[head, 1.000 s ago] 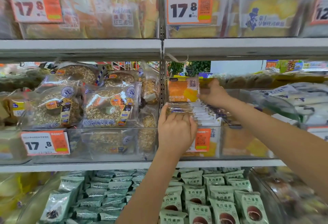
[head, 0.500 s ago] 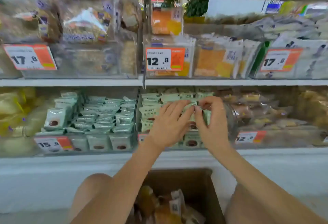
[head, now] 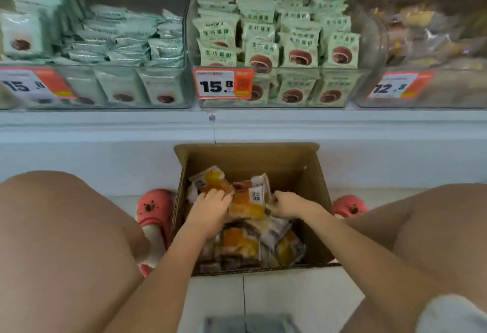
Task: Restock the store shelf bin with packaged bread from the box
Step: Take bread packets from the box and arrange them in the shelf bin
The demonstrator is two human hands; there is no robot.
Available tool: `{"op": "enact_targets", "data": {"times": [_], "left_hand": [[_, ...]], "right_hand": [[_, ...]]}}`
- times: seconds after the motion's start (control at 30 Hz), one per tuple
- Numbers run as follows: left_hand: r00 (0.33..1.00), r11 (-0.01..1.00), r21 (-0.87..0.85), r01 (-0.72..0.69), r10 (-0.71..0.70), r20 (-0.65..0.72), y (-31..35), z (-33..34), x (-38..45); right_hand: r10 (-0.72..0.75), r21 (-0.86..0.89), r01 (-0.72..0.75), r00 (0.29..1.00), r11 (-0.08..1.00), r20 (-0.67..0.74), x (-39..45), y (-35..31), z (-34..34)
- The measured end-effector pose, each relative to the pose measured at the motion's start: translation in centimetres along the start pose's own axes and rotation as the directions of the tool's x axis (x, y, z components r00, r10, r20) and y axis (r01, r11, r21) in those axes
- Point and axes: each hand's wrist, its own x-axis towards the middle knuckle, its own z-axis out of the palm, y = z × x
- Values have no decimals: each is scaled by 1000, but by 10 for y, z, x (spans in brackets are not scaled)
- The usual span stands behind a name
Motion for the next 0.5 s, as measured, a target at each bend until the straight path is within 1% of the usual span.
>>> {"op": "enact_targets", "data": {"times": [0.07, 0.13, 0.17, 0.23, 0.3, 0.33, 0.43, 0.5], "left_hand": [[990, 997, -44, 70, -64, 129, -7, 21, -5], [971, 993, -53, 107, -93, 221, -9, 34, -5], [960, 991, -64, 119, -98, 260, -9, 38, -4], [937, 980, -141, 143, -88, 337, -10, 49, -1], [908, 959, -219, 180, -76, 412, -10, 56, 1], [896, 945, -256, 202, -73, 438, -10, 58, 2], [889, 901, -345, 265, -90, 448, -9, 59, 6], [892, 875, -381, 299, -114, 438, -10, 60, 7]], "right_hand": [[94, -24, -93, 993, 995, 64, 22, 14, 21], [243, -66, -239, 968, 969, 68, 46, 27, 45], [288, -31, -287, 956, 957, 56, 55, 30, 54], [332, 174, -319, 942, 932, -54, 74, 32, 66], [360, 378, -277, 918, 883, -168, 90, 24, 68], [359, 457, -244, 915, 855, -183, 99, 21, 68], [386, 647, -218, 913, 731, -129, 117, 11, 70], [441, 720, -222, 888, 658, -130, 120, 8, 69]]}}
